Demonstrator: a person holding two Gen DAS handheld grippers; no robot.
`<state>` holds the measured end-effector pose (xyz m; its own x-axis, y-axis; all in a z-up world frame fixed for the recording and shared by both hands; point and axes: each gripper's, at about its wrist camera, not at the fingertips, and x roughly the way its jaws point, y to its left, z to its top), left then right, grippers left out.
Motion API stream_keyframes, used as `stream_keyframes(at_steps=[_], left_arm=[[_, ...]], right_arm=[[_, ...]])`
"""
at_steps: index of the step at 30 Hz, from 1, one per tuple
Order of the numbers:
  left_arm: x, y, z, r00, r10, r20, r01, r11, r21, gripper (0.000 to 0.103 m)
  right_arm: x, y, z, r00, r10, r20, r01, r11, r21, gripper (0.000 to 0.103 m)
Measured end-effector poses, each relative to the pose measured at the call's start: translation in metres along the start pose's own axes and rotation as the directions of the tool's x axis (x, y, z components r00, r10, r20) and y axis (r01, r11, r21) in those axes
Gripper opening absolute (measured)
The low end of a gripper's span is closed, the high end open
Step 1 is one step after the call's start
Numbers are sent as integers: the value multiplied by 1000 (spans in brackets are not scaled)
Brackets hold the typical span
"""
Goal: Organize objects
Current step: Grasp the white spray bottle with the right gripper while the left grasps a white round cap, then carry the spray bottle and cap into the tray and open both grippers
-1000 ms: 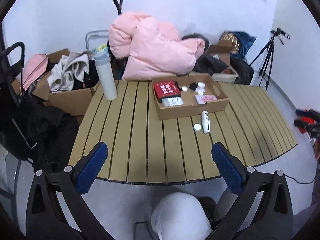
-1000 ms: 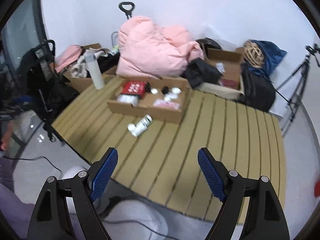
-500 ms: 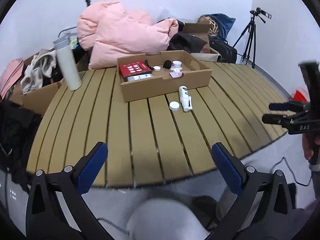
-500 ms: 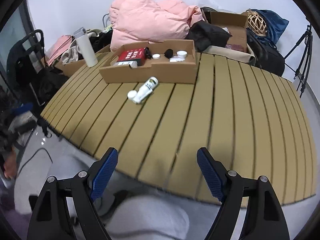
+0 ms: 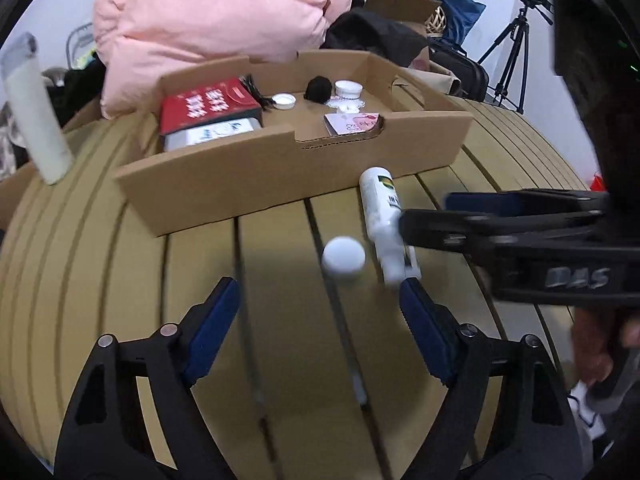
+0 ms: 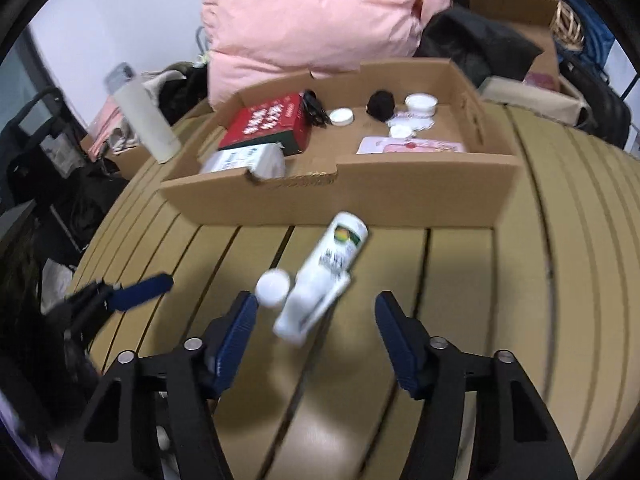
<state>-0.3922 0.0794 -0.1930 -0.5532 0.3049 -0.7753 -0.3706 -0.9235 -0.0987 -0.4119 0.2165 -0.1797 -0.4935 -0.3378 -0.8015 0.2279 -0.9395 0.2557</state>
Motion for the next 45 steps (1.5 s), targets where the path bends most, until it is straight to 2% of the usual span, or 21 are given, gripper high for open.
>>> stream_keyframes(at_steps=[2, 3, 5, 6, 7, 13, 19, 23, 28, 34, 39, 42, 45], left_arm=[[13, -2, 5, 1000, -22, -6, 22, 1000, 3, 77], [17, -3, 5, 1000, -21, -8, 21, 1000, 9, 74], [23, -6, 6, 999, -35, -11, 36, 999, 17, 49], [27, -7, 7, 999, -34, -13, 34, 999, 18, 42], [30, -8, 6, 1000, -27, -16, 27, 999, 23, 27], [31, -16, 3, 1000, 21, 9, -21, 996, 89, 25], [29, -15, 0, 999, 34, 7, -35, 996, 84, 25], [12, -20, -7, 999, 36, 7, -36, 996, 76, 25], [-55, -22, -12, 998, 33, 58, -34, 999, 22, 25], [-151, -22, -27, 985, 126, 121, -125, 992, -11, 25], [-215, -7, -43, 981, 168, 95, -154, 978, -138, 25], [-245, 0, -52, 978, 185, 95, -164, 968, -189, 25], [-271, 4, -57, 980, 160, 122, -129, 965, -228, 25]], right_arm=[[21, -2, 10, 1000, -8, -19, 8, 1000, 6, 62], [28, -3, 13, 1000, -18, -23, 18, 1000, 6, 56], [40, -4, 19, 999, -28, -28, 28, 1000, 5, 41], [42, -5, 19, 999, -26, -27, 27, 1000, 7, 38], [44, -7, 18, 999, -26, -26, 26, 1000, 8, 36], [43, -17, 13, 1000, 7, -14, -7, 1000, 17, 33], [33, -21, 7, 999, -35, -17, 36, 999, 26, 31], [11, -18, -2, 1000, -26, -1, 26, 1000, 17, 31], [-41, -8, -21, 999, -23, 30, 24, 1000, -14, 31], [-138, 2, -54, 995, -10, 104, 17, 997, -69, 31], [-223, 4, -85, 984, 90, 156, -76, 993, -92, 31], [-260, 6, -98, 980, 74, 187, -56, 994, -98, 31], [-292, 8, -109, 975, 46, 217, -24, 994, -104, 31]])
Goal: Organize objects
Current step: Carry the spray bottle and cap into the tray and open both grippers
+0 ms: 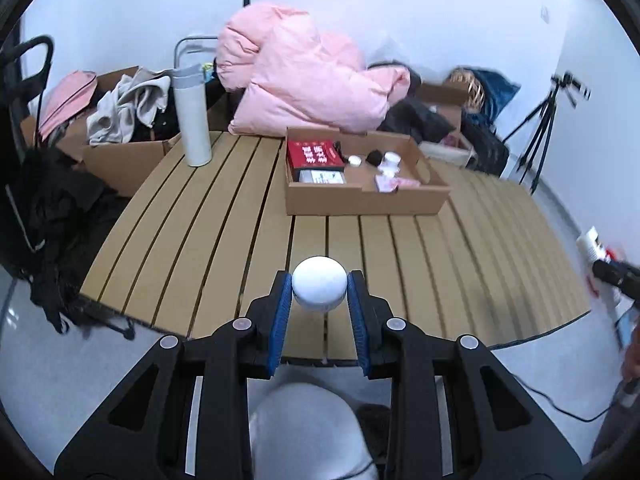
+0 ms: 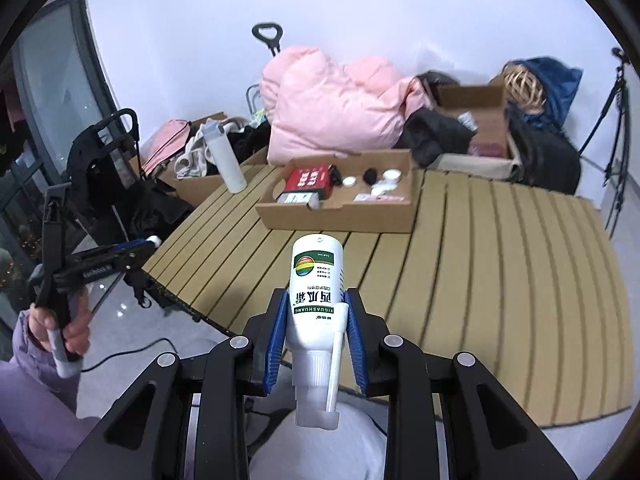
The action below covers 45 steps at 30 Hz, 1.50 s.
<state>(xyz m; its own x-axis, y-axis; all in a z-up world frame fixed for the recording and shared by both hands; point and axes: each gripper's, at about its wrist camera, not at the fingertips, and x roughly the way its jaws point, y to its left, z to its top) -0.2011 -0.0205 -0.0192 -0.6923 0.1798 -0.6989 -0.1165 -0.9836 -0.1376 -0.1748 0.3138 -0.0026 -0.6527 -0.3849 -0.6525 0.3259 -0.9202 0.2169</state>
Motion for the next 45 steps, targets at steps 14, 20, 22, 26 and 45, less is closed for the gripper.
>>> stream_keyframes(at_steps=[14, 20, 22, 26, 45], left_arm=[[-22, -9, 41, 995, -88, 40, 87, 996, 29, 25], [-6, -32, 119, 991, -43, 126, 23, 988, 153, 25], [3, -36, 142, 989, -65, 132, 43, 986, 162, 25], [40, -45, 195, 992, -98, 86, 81, 981, 177, 25], [381, -69, 199, 935, -45, -351, 60, 998, 33, 25]], right_arm=[[-17, -2, 25, 998, -49, 24, 50, 998, -46, 31], [1, -18, 95, 999, -44, 28, 47, 991, -124, 31], [11, -24, 120, 999, -40, 29, 43, 989, -140, 31], [39, -36, 179, 1000, -3, -8, 2, 988, -157, 31], [395, -134, 217, 864, -204, -460, 221, 975, -16, 31]])
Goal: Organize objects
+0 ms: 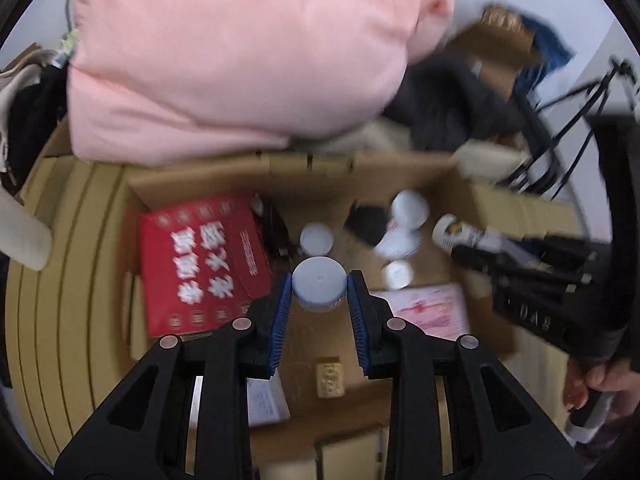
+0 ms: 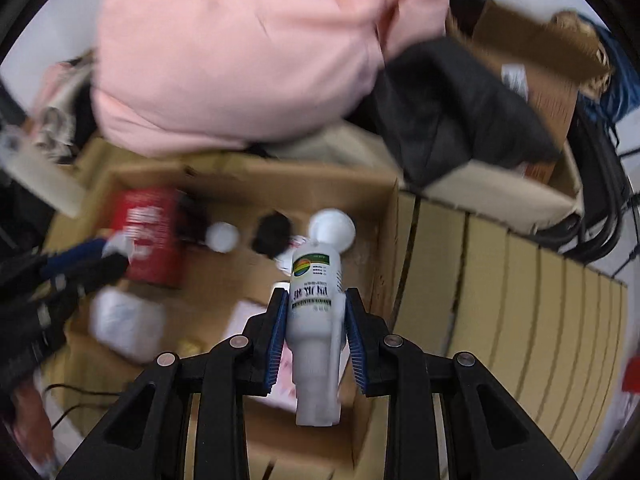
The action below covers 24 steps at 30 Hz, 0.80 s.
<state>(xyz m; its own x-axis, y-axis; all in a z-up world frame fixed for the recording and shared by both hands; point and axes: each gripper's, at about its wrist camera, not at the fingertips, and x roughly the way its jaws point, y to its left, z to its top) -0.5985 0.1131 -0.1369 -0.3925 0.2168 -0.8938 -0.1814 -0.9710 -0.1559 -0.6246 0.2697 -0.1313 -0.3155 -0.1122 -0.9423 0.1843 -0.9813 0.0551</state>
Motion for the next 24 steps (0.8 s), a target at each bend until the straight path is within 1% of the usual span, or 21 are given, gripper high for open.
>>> stream_keyframes(at_steps=[2, 3, 4, 5, 6, 7, 8, 9, 10, 12, 14, 15, 17, 19, 20, 21, 22, 24], left_arm=[[21, -3, -7, 1000, 14, -26, -13, 1000, 27, 25], [27, -4, -9, 999, 26, -35, -25, 999, 37, 25], [30, -4, -11, 999, 31, -35, -30, 999, 44, 26], [31, -4, -11, 999, 29, -32, -27, 998, 51, 30], [30, -4, -12, 999, 25, -25, -24, 998, 60, 34], [28, -3, -12, 1000, 25, -16, -24, 998, 66, 42], [22, -1, -12, 1000, 28, 0, -28, 997, 70, 49], [16, 0, -11, 999, 31, 13, -32, 997, 67, 51], [11, 3, -11, 999, 32, 23, -33, 998, 60, 52], [-4, 9, -10, 999, 34, 34, -36, 998, 48, 54], [-16, 12, -10, 998, 45, 36, -47, 998, 49, 61], [-24, 15, -10, 998, 57, 38, -59, 997, 54, 62], [-44, 19, -14, 996, 77, 37, -80, 995, 62, 71], [-67, 24, -17, 995, 88, 37, -91, 994, 65, 73], [-79, 26, -18, 995, 95, 38, -97, 993, 61, 79], [-90, 29, -22, 994, 102, 40, -104, 993, 52, 82], [-100, 33, -28, 993, 107, 43, -109, 993, 39, 90], [-122, 40, -42, 992, 116, 49, -117, 993, 12, 91]], right_arm=[[20, 0, 1, 998, -57, -6, 57, 998, 5, 31], [29, 0, 2, 997, -72, -1, 72, 997, 3, 31], [33, 0, 3, 998, -59, 4, 59, 998, 5, 31], [37, 0, 4, 999, -36, 4, 36, 999, 5, 32], [39, 0, 5, 1000, -31, 2, 31, 1000, 3, 39], [39, 0, 6, 999, -43, 6, 43, 999, -4, 52], [37, 0, 6, 999, -38, 20, 38, 999, -8, 54], [33, 0, 6, 999, -20, 31, 21, 1000, -6, 59], [29, 0, 6, 999, -13, 39, 13, 1000, -3, 62], [16, 1, 5, 998, -26, 61, 26, 1000, -7, 65], [1, 4, 4, 996, -36, 77, 37, 999, -22, 65], [-7, 5, 3, 996, -35, 83, 38, 999, -28, 65], [-28, 7, -1, 995, -38, 97, 42, 998, -37, 65], [-49, 8, -5, 994, -41, 100, 46, 998, -41, 65], [-55, 9, -6, 995, -39, 95, 42, 998, -38, 65], [-64, 7, -8, 996, -31, 88, 34, 999, -33, 65], [-76, 6, -14, 996, -24, 86, 26, 999, -26, 65], [-96, 4, -25, 995, -30, 91, 33, 999, -34, 65]])
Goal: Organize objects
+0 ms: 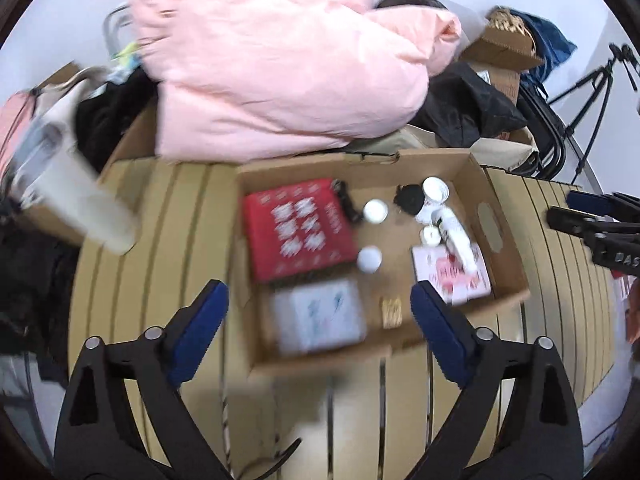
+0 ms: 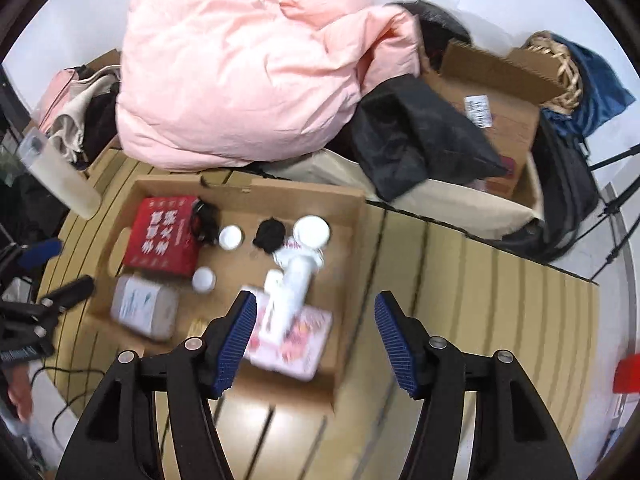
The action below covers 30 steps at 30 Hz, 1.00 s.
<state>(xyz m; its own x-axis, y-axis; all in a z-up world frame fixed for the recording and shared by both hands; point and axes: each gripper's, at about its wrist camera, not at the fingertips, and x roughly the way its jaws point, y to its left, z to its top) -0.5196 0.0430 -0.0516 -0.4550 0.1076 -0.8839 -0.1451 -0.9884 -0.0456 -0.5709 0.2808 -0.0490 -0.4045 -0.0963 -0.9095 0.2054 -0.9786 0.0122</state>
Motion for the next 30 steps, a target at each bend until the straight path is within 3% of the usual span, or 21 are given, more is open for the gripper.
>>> stream_keyframes(at_steps=[2, 4, 5, 11, 14, 19, 23, 26, 30], left_arm=[[-29, 12, -20, 1000, 10, 4, -10, 1000, -17, 91], [-53, 20, -35, 999, 22, 24, -21, 999, -26, 92], [-65, 22, -43, 999, 29, 38, -28, 999, -31, 94], [-146, 33, -86, 991, 34, 129, -24, 997, -74, 98], [-189, 26, -95, 984, 36, 172, -25, 998, -63, 98], [-286, 16, -96, 957, 12, 289, 11, 997, -77, 103], [-357, 17, -115, 934, 14, 358, 22, 995, -94, 103], [-379, 17, -140, 926, 21, 377, 21, 994, -105, 103], [-379, 10, -201, 920, 50, 389, -18, 996, -85, 103]], right_arm=[[-26, -3, -15, 1000, 1, 6, -1, 1000, -25, 67], [-54, -3, -34, 1000, 13, 24, -12, 999, -44, 83], [-69, -3, -45, 999, 29, 34, -28, 998, -52, 86], [-152, 5, -97, 984, 131, 119, -128, 991, -32, 86], [-191, 19, -111, 976, 140, 167, -132, 990, -56, 86], [-277, 28, -113, 951, 169, 258, -153, 985, -81, 86], [-355, 31, -127, 929, 183, 321, -150, 981, -125, 86], [-391, 32, -155, 918, 182, 352, -142, 980, -138, 87], [-399, 45, -209, 919, 192, 344, -136, 974, -179, 88]])
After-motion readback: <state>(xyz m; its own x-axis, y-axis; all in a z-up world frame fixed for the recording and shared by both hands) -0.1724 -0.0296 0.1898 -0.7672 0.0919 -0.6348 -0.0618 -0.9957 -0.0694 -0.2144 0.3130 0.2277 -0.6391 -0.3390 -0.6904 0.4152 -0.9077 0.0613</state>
